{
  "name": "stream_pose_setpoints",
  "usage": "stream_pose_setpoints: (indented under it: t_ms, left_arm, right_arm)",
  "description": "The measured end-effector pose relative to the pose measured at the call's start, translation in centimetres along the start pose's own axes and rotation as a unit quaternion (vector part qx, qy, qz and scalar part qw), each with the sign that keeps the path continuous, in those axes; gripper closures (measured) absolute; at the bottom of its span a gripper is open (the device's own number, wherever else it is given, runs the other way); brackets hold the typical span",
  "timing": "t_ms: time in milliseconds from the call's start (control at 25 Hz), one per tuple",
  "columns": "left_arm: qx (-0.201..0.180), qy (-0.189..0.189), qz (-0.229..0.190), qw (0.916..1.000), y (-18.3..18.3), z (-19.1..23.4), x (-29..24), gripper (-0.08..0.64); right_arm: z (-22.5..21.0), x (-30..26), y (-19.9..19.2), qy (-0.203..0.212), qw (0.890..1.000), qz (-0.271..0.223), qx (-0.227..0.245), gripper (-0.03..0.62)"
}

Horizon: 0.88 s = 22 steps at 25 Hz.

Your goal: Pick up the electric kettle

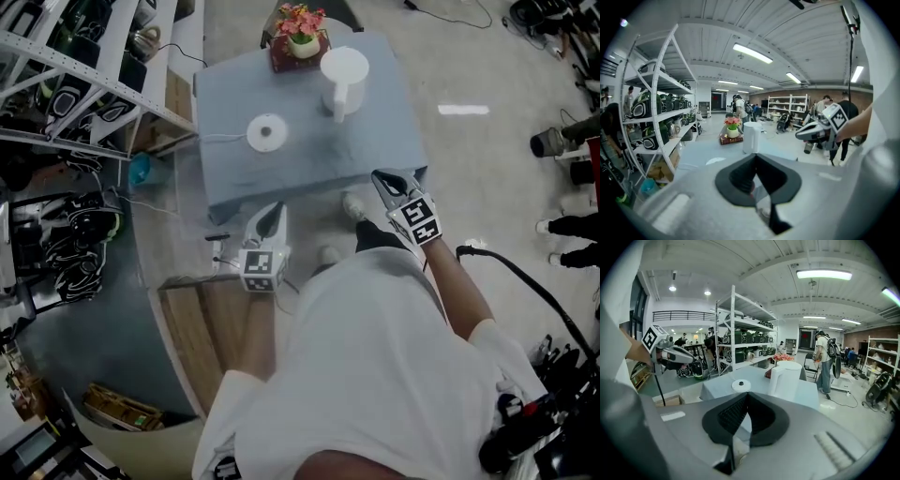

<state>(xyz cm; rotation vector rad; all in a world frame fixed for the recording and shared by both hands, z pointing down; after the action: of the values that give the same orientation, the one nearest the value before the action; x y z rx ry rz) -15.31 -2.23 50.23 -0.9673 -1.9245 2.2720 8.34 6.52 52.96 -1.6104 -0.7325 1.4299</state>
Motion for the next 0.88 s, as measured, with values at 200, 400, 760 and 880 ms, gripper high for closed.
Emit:
stream_pose_setpoints:
  t_ms: [200,400,760,880]
  left_arm:
    - [-0.002,-0.018,-0.009,0.9998,-0.9,-2.0,2.8,0.557]
    - [-0.005,-0.041,-0.015,0.9990,-2.0,-4.1,4.7,0.557]
    - [-0.005,-0.058,-0.013,0.9982,-2.5,-6.7,5.4,0.557]
    - [-0.014,-0.063,-0.014,0.9978,-2.2,-7.7,5.5,0.557]
  right_arm:
    - [4.0,2.9,-0.3,-0.025,0.999,0.002,0.023,0.589]
    - [6.5,6.2,-0.1,-0.048,0.998,-0.023,-0.012,0.589]
    - [7.6,11.3,-2.0,-0.082,0.995,-0.027,-0.040,0.589]
    - [7.5,12.1,-2.5,-0.081,0.995,-0.027,-0.044,0.589]
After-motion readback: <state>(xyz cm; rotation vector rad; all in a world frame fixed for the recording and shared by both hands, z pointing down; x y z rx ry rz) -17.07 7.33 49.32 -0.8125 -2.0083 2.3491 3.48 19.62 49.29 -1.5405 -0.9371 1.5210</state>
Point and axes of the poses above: the fingertips, and each gripper's own axes: x backward along the fingers, z to its left, y out of its top, the point moved 4 cm from there along x, backward along the fingers, and after that the axes turned 1 degree about -y, right-handed, at the moved point
